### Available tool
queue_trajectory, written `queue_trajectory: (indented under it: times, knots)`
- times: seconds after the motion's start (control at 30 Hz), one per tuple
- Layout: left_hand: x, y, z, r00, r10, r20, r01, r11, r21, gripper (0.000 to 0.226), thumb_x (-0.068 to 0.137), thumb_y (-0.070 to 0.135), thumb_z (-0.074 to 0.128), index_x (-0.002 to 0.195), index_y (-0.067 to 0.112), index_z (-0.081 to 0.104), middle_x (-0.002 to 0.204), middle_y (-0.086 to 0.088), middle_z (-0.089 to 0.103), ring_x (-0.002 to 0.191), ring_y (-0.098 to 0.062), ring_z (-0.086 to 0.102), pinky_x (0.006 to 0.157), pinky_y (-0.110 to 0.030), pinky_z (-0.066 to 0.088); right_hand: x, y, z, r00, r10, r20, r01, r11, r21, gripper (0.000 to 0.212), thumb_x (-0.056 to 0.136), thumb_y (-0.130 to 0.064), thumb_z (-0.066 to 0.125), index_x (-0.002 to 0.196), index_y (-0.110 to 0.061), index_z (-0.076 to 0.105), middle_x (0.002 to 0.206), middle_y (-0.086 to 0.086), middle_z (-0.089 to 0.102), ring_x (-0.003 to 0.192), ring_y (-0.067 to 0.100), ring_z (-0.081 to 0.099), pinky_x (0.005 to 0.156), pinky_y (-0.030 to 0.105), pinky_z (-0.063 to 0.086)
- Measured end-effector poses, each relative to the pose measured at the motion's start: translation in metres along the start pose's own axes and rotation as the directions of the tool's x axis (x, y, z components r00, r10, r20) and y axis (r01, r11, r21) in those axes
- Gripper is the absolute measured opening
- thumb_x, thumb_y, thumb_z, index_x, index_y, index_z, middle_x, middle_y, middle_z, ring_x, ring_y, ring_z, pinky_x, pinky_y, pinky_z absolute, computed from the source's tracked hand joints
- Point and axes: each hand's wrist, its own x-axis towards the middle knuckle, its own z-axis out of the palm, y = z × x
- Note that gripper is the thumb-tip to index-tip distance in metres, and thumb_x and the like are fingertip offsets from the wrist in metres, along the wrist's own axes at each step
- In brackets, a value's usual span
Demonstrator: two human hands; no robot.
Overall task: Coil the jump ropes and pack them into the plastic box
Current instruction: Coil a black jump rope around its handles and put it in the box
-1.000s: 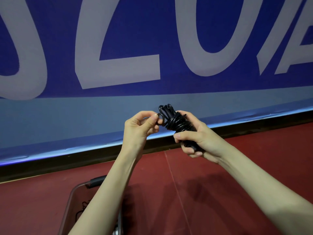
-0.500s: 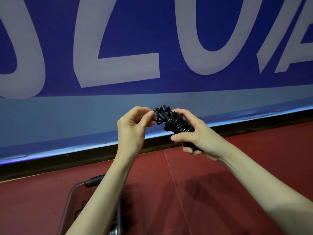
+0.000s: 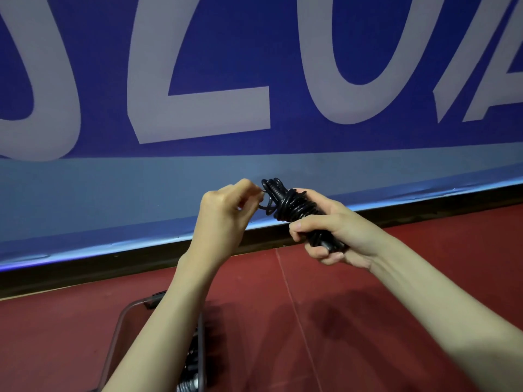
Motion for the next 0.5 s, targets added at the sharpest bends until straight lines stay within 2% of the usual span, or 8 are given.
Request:
queue_trajectory:
  times: [0.07, 0.13, 0.23, 0.3, 0.37, 0.5]
  knots:
    - [-0.003, 0.000, 0.002, 1.000, 0.008, -0.009, -0.008, 0.999, 0.034, 0.017, 0.088, 0.018, 0.061, 0.079, 0.004, 0.065, 0.063, -0.007, 0.064, 0.056, -0.029, 0.061, 0.054, -0.040, 0.049, -0.001, -0.003, -0.001, 1.000, 0.012, 0.004, -0.012, 1.000, -0.023, 0.048, 0.087, 0.000, 0.061, 0.123, -0.032, 0.056, 0.073, 0.010, 0.056, 0.042, 0.015, 0.037, 0.037, 0.014, 0.022]
    - [-0.005, 0.004, 0.004, 0.999, -0.029, -0.044, 0.030, 0.999, 0.012, 0.018, 0.088, 0.019, 0.063, 0.079, 0.003, 0.065, 0.064, -0.005, 0.066, 0.057, -0.027, 0.062, 0.055, -0.040, 0.048, -0.002, -0.007, 0.000, 1.000, 0.003, -0.023, -0.005, 0.996, -0.086, 0.050, 0.085, -0.001, 0.064, 0.121, -0.035, 0.057, 0.072, 0.009, 0.058, 0.043, 0.016, 0.038, 0.038, 0.015, 0.021]
    - [-0.003, 0.014, 0.005, 0.978, -0.190, -0.085, 0.178, 0.975, -0.130, 0.011, 0.087, 0.011, 0.069, 0.079, 0.004, 0.068, 0.068, -0.001, 0.069, 0.062, -0.019, 0.065, 0.060, -0.032, 0.051, 0.000, -0.009, 0.001, 0.997, -0.029, -0.070, 0.019, 0.989, -0.144, 0.052, 0.084, -0.001, 0.067, 0.119, -0.038, 0.057, 0.073, 0.010, 0.059, 0.044, 0.017, 0.038, 0.040, 0.016, 0.021]
    - [0.000, 0.019, 0.005, 0.940, -0.337, -0.044, 0.315, 0.911, -0.265, 0.006, 0.087, 0.008, 0.070, 0.081, 0.007, 0.070, 0.072, 0.003, 0.071, 0.070, -0.012, 0.068, 0.067, -0.024, 0.053, 0.001, -0.009, 0.002, 0.994, -0.046, -0.100, 0.029, 0.986, -0.164, 0.053, 0.083, -0.003, 0.069, 0.118, -0.041, 0.056, 0.076, 0.012, 0.058, 0.044, 0.017, 0.038, 0.041, 0.018, 0.021]
    - [0.001, 0.023, 0.005, 0.906, -0.424, 0.018, 0.401, 0.842, -0.360, 0.007, 0.088, 0.006, 0.068, 0.084, 0.010, 0.072, 0.074, 0.005, 0.073, 0.075, -0.010, 0.070, 0.074, -0.021, 0.054, 0.000, -0.007, 0.003, 0.989, -0.071, -0.126, 0.045, 0.978, -0.202, 0.054, 0.083, -0.004, 0.070, 0.117, -0.043, 0.055, 0.076, 0.010, 0.057, 0.044, 0.018, 0.039, 0.042, 0.020, 0.021]
    - [0.003, 0.031, 0.006, 0.830, -0.544, 0.120, 0.515, 0.666, -0.540, 0.006, 0.089, 0.009, 0.066, 0.088, 0.012, 0.071, 0.080, 0.001, 0.075, 0.083, -0.015, 0.072, 0.084, -0.029, 0.055, -0.001, -0.006, 0.005, 0.973, -0.147, -0.177, 0.084, 0.943, -0.321, 0.056, 0.083, -0.006, 0.071, 0.116, -0.047, 0.052, 0.076, 0.003, 0.058, 0.044, 0.019, 0.041, 0.041, 0.021, 0.025]
